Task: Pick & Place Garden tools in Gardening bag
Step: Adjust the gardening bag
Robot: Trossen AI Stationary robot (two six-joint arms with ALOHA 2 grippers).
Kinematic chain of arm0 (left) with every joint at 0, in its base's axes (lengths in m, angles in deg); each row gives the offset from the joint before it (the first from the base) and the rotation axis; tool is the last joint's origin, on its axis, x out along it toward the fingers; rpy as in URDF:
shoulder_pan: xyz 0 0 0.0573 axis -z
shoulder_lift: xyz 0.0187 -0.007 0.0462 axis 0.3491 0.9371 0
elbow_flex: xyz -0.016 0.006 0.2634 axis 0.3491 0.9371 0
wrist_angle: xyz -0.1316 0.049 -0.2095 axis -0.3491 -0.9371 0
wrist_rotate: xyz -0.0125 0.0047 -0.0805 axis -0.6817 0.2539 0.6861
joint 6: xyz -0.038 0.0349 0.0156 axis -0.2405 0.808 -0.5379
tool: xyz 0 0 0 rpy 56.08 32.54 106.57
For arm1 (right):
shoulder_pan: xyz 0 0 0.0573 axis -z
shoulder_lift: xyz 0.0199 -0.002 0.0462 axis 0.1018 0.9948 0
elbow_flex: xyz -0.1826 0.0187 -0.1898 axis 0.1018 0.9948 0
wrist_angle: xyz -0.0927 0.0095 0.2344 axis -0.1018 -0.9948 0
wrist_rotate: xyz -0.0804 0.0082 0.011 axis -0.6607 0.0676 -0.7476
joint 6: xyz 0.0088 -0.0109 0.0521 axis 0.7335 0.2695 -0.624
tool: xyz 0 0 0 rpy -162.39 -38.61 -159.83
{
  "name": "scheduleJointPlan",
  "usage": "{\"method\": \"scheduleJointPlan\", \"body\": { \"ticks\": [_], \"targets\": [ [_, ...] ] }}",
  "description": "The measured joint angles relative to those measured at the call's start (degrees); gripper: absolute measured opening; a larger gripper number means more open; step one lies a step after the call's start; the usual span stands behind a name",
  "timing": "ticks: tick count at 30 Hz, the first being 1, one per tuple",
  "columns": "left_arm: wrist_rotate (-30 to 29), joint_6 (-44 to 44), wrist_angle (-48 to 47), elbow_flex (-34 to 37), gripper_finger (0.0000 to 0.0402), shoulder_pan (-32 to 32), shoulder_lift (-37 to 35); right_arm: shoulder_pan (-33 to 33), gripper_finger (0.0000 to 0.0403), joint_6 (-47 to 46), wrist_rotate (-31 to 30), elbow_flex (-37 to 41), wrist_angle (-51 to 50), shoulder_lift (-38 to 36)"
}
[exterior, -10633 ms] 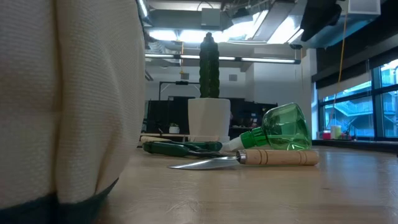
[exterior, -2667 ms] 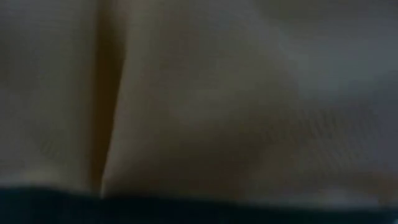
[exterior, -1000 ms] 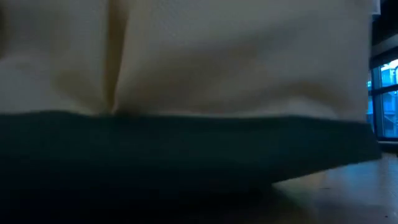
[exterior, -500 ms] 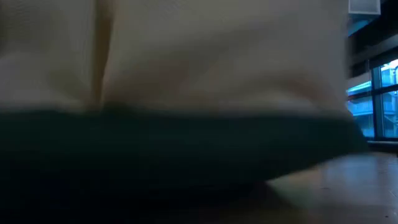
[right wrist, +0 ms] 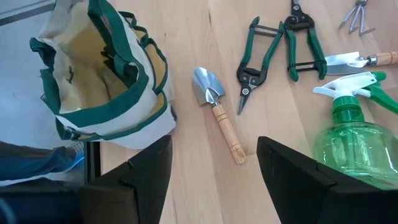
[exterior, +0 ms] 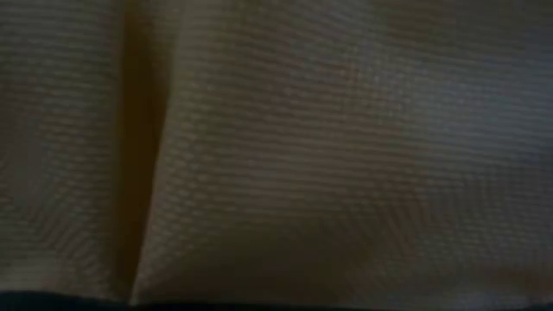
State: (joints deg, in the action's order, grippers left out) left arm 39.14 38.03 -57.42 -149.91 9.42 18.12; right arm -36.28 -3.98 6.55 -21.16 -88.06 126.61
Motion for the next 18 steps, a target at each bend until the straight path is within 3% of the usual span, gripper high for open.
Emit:
{"method": "scheduleJointPlan", "body": {
  "ticks": [6, 10, 14, 18],
  "targets": [
    [1.79, 0.6, -3.73, 0.09, 0.0128, 0.3, 2.78, 0.0, 0.0238, -0.04, 0.0, 0.0, 0.04, 0.0],
    [-1.34, 2.02, -4.28, 0.08, 0.0187, 0.48, 3.99, 0.0, 0.0238, -0.04, 0.02, 0.0, 0.04, 0.0],
    [-2.0, 2.73, -4.94, 0.06, 0.0226, 0.52, 4.84, 0.0, 0.0238, -0.03, 0.02, 0.0, 0.04, 0.0],
    [1.27, 3.63, -3.39, 0.11, 0.0246, 0.42, 6.61, 0.0, 0.0238, -0.02, 0.02, 0.0, -0.04, 0.0]
  ]
}}
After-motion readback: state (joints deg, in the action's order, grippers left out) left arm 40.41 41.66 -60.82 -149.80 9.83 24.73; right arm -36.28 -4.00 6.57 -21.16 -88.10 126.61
